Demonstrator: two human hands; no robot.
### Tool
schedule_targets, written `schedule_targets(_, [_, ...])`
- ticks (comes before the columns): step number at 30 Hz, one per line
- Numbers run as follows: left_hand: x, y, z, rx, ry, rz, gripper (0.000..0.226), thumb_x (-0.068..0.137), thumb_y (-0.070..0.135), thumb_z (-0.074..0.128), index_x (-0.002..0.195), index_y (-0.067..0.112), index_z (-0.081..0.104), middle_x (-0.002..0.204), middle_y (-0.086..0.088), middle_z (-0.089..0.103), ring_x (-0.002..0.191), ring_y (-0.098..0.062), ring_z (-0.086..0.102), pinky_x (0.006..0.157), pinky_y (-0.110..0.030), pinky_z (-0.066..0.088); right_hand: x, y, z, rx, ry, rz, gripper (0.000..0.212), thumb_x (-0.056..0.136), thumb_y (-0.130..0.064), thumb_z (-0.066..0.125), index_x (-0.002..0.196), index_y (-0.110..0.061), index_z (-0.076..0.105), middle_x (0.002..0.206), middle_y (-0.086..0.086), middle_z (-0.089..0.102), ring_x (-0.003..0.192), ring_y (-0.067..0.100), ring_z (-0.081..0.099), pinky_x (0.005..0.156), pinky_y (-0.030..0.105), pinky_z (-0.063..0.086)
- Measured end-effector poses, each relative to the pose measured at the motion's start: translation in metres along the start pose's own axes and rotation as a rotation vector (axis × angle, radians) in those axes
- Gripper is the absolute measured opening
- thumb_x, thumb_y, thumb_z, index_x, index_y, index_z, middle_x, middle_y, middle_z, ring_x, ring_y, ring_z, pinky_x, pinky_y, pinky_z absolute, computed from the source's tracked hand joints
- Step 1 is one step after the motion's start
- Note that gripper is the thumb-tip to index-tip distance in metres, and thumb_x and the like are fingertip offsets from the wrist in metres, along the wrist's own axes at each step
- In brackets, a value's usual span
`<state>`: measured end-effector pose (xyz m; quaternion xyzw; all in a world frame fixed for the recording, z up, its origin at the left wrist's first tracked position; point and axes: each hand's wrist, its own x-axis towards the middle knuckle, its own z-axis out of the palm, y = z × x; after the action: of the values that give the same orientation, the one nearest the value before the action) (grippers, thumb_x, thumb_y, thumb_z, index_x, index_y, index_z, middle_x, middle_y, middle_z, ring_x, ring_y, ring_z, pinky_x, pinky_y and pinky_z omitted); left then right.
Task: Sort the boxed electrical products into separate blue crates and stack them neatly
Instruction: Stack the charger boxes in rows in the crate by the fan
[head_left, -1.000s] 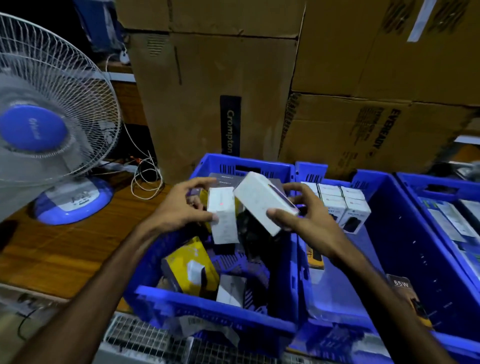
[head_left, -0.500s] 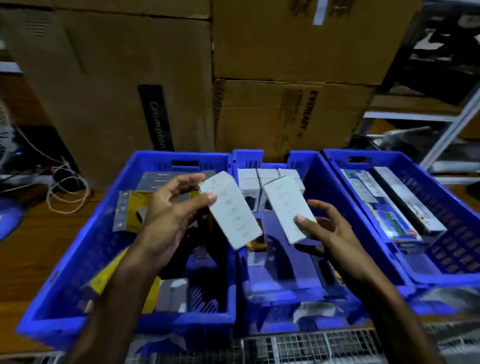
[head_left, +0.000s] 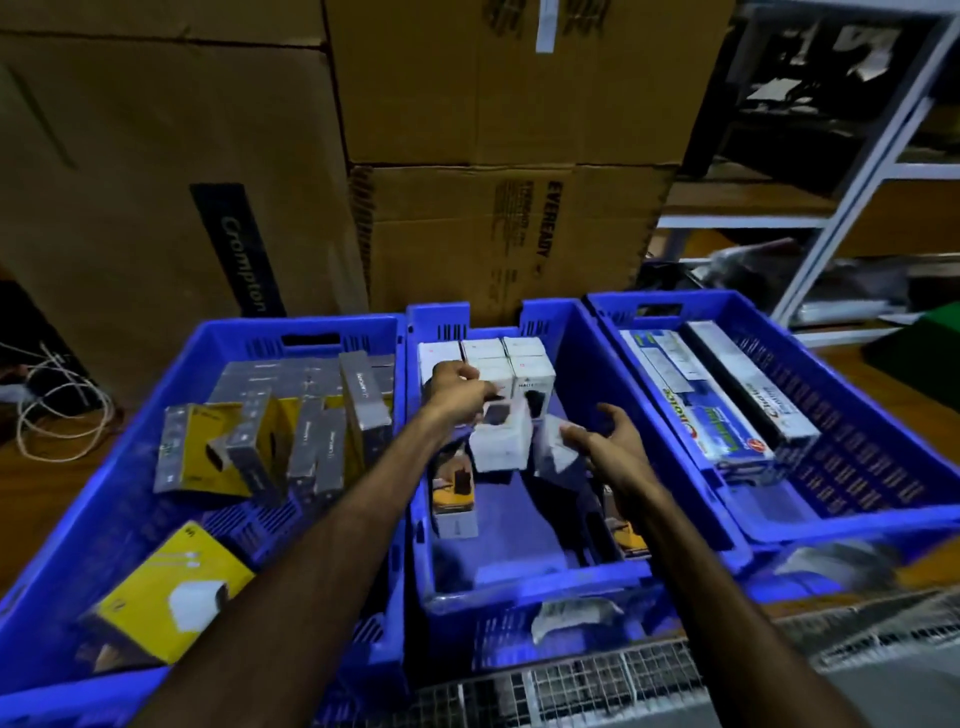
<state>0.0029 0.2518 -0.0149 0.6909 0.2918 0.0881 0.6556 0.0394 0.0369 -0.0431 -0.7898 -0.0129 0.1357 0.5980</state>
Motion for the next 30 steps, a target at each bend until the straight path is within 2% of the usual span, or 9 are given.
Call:
schedule_targets(3, [-0.022, 0.003, -0.002, -0.027, -0.041, 0.059, 0.027, 0.089, 0.009, 0.077, 0.113, 0.008, 0.063, 0.097, -0.013, 0.07, 0.071, -0.022, 0.067, 0.066, -0.035, 0.055, 0.002, -0.004, -0.007, -0.071, 0.002, -0.076, 0.067, 0.083, -0.032, 0.081, 0.142, -0.021, 0.053, 0.131, -0.002, 0.055, 0.121, 0.019, 0.057, 0.106, 0.045, 0.05])
schedule_targets(8, [-0.092, 0.004, -0.035, -0.031, -0.139, 0.251, 0.018, 0.093, 0.01, 0.075, 0.11, 0.009, 0.071, 0.1, -0.012, 0.075, 0.079, -0.025, 0.073, 0.076, -0.042, 0.059, -0.014, -0.009, 0.002, -0.093, -0.209, -0.156, 0.027, 0.091, -0.021, 0.077, 0.116, -0.012, 0.07, 0.1, 0.007, 0.074, 0.079, 0.011, 0.067, 0.075, 0.028, 0.055])
schedule_targets(12, [-0.138, -0.013, -0.079, -0.026, -0.079, 0.305, 0.021, 0.089, 0.008, 0.079, 0.109, 0.005, 0.073, 0.103, -0.018, 0.076, 0.078, -0.026, 0.073, 0.072, -0.034, 0.06, -0.049, -0.021, 0.02, -0.132, -0.408, -0.277, 0.018, 0.094, -0.016, 0.073, 0.112, -0.014, 0.071, 0.09, -0.001, 0.072, 0.079, 0.009, 0.066, 0.069, 0.019, 0.05])
schedule_targets(18, [-0.191, -0.055, -0.155, 0.15, 0.121, 0.345, 0.015, 0.09, 0.01, 0.075, 0.104, 0.014, 0.076, 0.097, -0.001, 0.08, 0.09, -0.016, 0.077, 0.078, -0.027, 0.061, -0.109, -0.039, 0.075, -0.332, -0.637, -0.574, 0.03, 0.09, -0.038, 0.073, 0.116, -0.022, 0.07, 0.101, -0.005, 0.075, 0.09, 0.014, 0.072, 0.075, 0.027, 0.055])
schedule_targets(20, [-0.199, -0.069, -0.18, 0.245, 0.199, 0.348, 0.014, 0.091, 0.013, 0.075, 0.102, 0.022, 0.076, 0.092, 0.005, 0.079, 0.075, -0.006, 0.074, 0.066, -0.026, 0.059, -0.126, -0.047, 0.097, -0.532, -0.689, -0.817, 0.038, 0.089, -0.049, 0.066, 0.12, -0.026, 0.068, 0.109, -0.007, 0.072, 0.097, 0.016, 0.069, 0.082, 0.035, 0.055])
schedule_targets(22, [-0.202, -0.082, -0.204, 0.321, 0.29, 0.328, 0.016, 0.092, 0.017, 0.077, 0.1, 0.031, 0.075, 0.086, 0.008, 0.078, 0.061, -0.009, 0.069, 0.054, -0.034, 0.056, -0.14, -0.055, 0.12, -0.792, -0.721, -1.026, 0.043, 0.088, -0.044, 0.068, 0.127, -0.025, 0.064, 0.118, 0.0, 0.067, 0.106, 0.027, 0.066, 0.082, 0.043, 0.053])
schedule_targets(24, [-0.203, -0.093, -0.229, 0.369, 0.369, 0.309, 0.014, 0.091, 0.022, 0.078, 0.1, 0.033, 0.075, 0.087, 0.009, 0.078, 0.072, -0.016, 0.073, 0.061, -0.045, 0.059, -0.157, -0.061, 0.149, -0.987, -0.758, -1.146, 0.051, 0.088, -0.041, 0.073, 0.135, -0.028, 0.059, 0.124, 0.005, 0.062, 0.11, 0.035, 0.062, 0.081, 0.045, 0.048])
schedule_targets(28, [-0.204, -0.101, -0.267, 0.353, 0.494, 0.338, 0.014, 0.087, 0.035, 0.074, 0.1, 0.031, 0.076, 0.091, 0.01, 0.079, 0.086, -0.011, 0.075, 0.077, -0.047, 0.061, -0.159, -0.051, 0.203, -1.245, -1.032, -1.075, 0.073, 0.093, -0.032, 0.069, 0.156, -0.03, 0.033, 0.143, 0.013, 0.045, 0.124, 0.04, 0.055, 0.088, 0.049, 0.048])
schedule_targets(30, [-0.203, -0.101, -0.276, 0.29, 0.529, 0.34, 0.016, 0.086, 0.034, 0.07, 0.099, 0.028, 0.077, 0.088, 0.008, 0.079, 0.083, -0.014, 0.076, 0.077, -0.046, 0.062, -0.15, -0.042, 0.226, -1.296, -1.191, -0.917, 0.072, 0.094, -0.034, 0.065, 0.158, -0.026, 0.033, 0.146, 0.017, 0.039, 0.129, 0.041, 0.05, 0.098, 0.049, 0.046])
